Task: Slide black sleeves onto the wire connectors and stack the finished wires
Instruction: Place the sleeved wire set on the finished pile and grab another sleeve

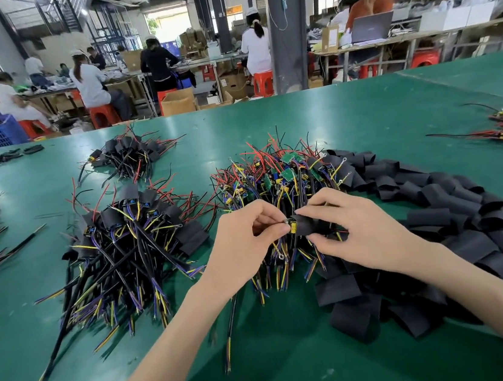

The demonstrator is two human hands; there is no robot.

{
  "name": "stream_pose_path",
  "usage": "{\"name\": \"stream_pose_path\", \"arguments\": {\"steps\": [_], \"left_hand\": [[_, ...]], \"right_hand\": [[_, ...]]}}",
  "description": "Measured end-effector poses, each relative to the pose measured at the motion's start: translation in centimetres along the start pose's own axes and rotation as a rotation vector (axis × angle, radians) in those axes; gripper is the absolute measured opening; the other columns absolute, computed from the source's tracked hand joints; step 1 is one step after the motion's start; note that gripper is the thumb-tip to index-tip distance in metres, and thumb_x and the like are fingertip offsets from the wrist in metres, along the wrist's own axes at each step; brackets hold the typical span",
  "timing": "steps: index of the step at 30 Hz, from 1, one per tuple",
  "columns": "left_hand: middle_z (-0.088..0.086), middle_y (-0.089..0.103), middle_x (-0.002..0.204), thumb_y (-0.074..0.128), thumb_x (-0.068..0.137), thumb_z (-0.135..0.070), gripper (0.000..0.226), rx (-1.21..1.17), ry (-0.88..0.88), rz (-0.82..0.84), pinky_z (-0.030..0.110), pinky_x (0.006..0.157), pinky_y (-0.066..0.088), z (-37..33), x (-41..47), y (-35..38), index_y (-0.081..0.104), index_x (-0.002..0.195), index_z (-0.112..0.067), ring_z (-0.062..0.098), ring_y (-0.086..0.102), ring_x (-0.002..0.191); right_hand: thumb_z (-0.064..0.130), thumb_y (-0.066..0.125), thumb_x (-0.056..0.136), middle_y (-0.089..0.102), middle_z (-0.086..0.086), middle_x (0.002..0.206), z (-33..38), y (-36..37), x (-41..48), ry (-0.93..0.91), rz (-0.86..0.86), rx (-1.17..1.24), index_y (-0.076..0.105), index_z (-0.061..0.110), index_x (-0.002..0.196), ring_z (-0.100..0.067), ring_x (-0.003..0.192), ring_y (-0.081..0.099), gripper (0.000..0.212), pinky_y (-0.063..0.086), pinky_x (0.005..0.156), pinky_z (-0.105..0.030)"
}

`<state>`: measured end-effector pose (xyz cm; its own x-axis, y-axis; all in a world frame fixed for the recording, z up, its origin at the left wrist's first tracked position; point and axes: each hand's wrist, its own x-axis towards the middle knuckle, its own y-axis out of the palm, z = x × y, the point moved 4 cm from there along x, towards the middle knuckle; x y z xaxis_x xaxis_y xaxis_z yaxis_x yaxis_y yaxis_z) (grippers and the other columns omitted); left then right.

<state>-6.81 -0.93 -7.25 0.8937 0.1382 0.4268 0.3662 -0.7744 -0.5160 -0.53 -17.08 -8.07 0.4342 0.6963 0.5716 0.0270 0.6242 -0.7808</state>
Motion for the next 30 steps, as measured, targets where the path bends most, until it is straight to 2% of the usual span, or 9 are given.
{"name": "stream_pose_path", "arguments": {"steps": [3, 8, 11, 19, 25, 28, 30], "left_hand": [[-0.006, 0.067, 0.073, 0.073, 0.079, -0.006, 0.010, -0.012, 0.002, 0.013, 0.007, 0.067, 0.042, -0.1, -0.1, 0.1, 0.068, 0.081, -0.014, -0.003, 0.058, 0.066], [-0.010, 0.067, 0.070, 0.075, 0.078, -0.009, 0.017, -0.045, -0.096, 0.038, 0.007, 0.064, 0.043, 0.4, 0.1, 0.1, 0.065, 0.077, -0.023, -0.003, 0.058, 0.063], [-0.009, 0.069, 0.070, 0.076, 0.078, -0.011, 0.017, -0.078, -0.132, 0.035, 0.009, 0.065, 0.044, 0.6, 0.1, 0.0, 0.064, 0.079, -0.023, -0.002, 0.060, 0.063], [-0.009, 0.064, 0.069, 0.073, 0.077, -0.006, 0.021, 0.089, -0.041, 0.009, 0.006, 0.064, 0.040, 0.0, -0.1, 0.6, 0.061, 0.083, -0.022, -0.006, 0.054, 0.062], [-0.009, 0.062, 0.077, 0.073, 0.078, -0.007, 0.015, 0.091, -0.045, 0.003, 0.006, 0.065, 0.039, 0.1, -0.1, 0.3, 0.070, 0.087, -0.018, -0.004, 0.054, 0.064], [-0.010, 0.066, 0.072, 0.071, 0.078, -0.003, 0.018, 0.055, -0.051, 0.008, 0.005, 0.065, 0.040, 0.0, 0.0, 0.3, 0.069, 0.081, -0.021, -0.003, 0.056, 0.063], [-0.010, 0.066, 0.070, 0.071, 0.078, 0.000, 0.019, 0.036, -0.049, -0.030, 0.006, 0.064, 0.041, 0.0, 0.1, 0.1, 0.068, 0.079, -0.019, -0.003, 0.057, 0.063]], "right_hand": [[0.016, 0.072, 0.078, 0.057, 0.007, 0.103, -0.1, -0.1, 0.0, 0.008, 0.020, 0.038, 0.067, 0.016, 0.112, -0.004, 0.082, 0.053, 0.035, 0.042, 0.073, -0.016], [0.017, 0.072, 0.077, 0.058, 0.003, 0.106, 0.4, -0.1, 0.0, -0.022, 0.010, -0.018, 0.065, 0.014, 0.114, -0.021, 0.087, 0.060, 0.038, 0.052, 0.077, -0.038], [0.018, 0.072, 0.077, 0.058, 0.002, 0.106, 0.6, -0.1, 0.0, -0.028, -0.007, -0.035, 0.065, 0.014, 0.114, -0.023, 0.087, 0.060, 0.038, 0.052, 0.076, -0.041], [0.015, 0.071, 0.079, 0.057, 0.004, 0.103, 0.6, 0.1, 0.1, -0.033, 0.029, 0.016, 0.066, 0.014, 0.112, -0.015, 0.086, 0.058, 0.033, 0.050, 0.077, -0.036], [0.016, 0.072, 0.079, 0.058, 0.003, 0.105, 0.7, 0.2, 0.1, -0.062, -0.006, -0.006, 0.065, 0.014, 0.114, -0.018, 0.089, 0.059, 0.036, 0.051, 0.077, -0.038], [0.025, 0.070, 0.081, 0.056, 0.002, 0.109, 0.5, 0.2, 0.1, -0.066, -0.033, 0.048, 0.063, 0.013, 0.119, -0.014, 0.093, 0.058, 0.040, 0.048, 0.086, -0.029], [0.032, 0.065, 0.085, 0.054, 0.002, 0.111, -1.0, -0.8, 0.4, 0.017, -0.146, 0.126, 0.061, 0.014, 0.121, -0.009, 0.091, 0.058, 0.040, 0.043, 0.092, -0.024]]}}
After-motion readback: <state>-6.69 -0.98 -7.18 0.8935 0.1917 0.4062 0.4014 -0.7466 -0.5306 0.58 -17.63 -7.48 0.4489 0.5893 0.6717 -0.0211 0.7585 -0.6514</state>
